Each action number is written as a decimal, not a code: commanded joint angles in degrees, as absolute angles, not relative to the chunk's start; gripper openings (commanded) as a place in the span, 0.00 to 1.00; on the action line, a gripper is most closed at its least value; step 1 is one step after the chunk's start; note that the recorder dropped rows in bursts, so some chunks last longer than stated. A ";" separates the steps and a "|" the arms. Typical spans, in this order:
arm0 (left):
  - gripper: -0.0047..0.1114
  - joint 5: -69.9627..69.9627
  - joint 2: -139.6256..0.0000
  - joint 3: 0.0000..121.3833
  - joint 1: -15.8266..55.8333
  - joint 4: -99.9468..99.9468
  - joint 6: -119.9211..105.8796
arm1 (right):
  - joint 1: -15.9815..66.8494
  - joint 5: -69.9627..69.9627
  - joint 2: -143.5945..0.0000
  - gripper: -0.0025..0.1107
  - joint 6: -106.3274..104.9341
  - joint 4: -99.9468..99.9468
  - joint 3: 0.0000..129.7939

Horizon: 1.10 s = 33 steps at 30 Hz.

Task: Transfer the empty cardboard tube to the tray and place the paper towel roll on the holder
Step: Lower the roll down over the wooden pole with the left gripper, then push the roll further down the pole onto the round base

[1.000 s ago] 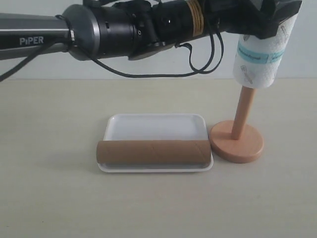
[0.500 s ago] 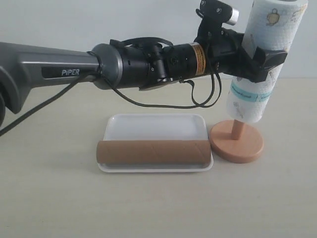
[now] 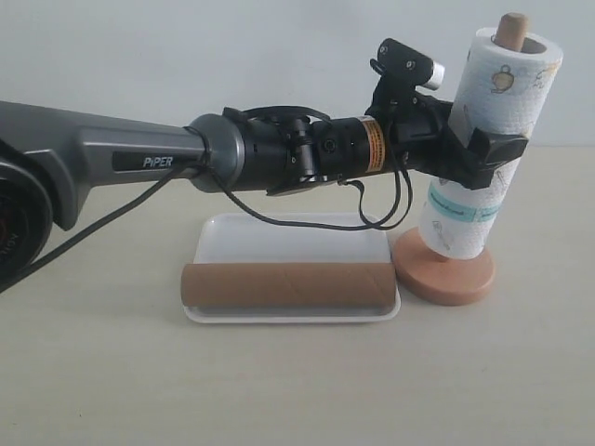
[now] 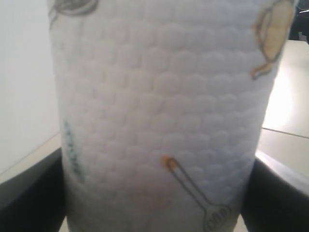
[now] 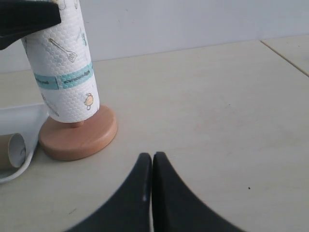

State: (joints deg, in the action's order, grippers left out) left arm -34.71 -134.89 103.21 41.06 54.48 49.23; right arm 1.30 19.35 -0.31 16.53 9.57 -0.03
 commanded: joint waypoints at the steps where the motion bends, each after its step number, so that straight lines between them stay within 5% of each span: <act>1: 0.14 -36.36 -134.49 103.57 41.35 53.82 50.44 | 1.06 18.98 0.00 0.02 16.35 9.56 0.00; 9: 0.60 -36.36 -134.49 103.57 41.35 53.82 50.72 | 1.06 18.98 0.00 0.02 16.35 9.56 0.00; 23: 0.62 -31.30 -134.58 103.57 41.35 53.82 52.09 | 1.06 18.98 0.00 0.02 16.35 9.56 0.00; 33: 0.73 -31.68 -134.58 103.57 41.35 55.07 52.90 | 1.06 18.97 0.00 0.02 16.52 9.56 0.00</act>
